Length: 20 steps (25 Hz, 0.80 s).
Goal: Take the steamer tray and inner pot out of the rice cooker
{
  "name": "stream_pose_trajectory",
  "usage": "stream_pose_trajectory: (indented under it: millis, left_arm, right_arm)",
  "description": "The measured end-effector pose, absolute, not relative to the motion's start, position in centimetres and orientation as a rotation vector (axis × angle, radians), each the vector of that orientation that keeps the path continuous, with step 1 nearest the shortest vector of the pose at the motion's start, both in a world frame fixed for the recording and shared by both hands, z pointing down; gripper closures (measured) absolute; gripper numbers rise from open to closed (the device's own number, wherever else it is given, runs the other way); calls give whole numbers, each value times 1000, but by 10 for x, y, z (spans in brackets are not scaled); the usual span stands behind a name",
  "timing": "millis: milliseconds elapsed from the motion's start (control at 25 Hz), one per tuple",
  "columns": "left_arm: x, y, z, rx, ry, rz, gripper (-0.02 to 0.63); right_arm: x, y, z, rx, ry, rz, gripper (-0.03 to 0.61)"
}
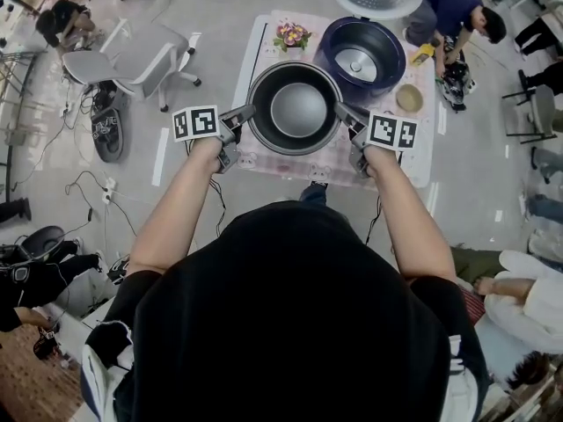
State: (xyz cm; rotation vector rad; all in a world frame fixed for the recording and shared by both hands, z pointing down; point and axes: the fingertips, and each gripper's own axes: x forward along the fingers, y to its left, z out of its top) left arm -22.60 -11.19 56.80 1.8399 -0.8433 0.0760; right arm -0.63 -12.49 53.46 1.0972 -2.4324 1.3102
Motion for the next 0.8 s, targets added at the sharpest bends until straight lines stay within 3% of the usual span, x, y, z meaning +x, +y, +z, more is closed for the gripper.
stream_pose_trajectory:
  millis: [800]
  left_arm:
    - [-231,-114,653,1664,-870,143,561]
  right_arm:
    - [-12,-129,626,978,-2293,1518,538]
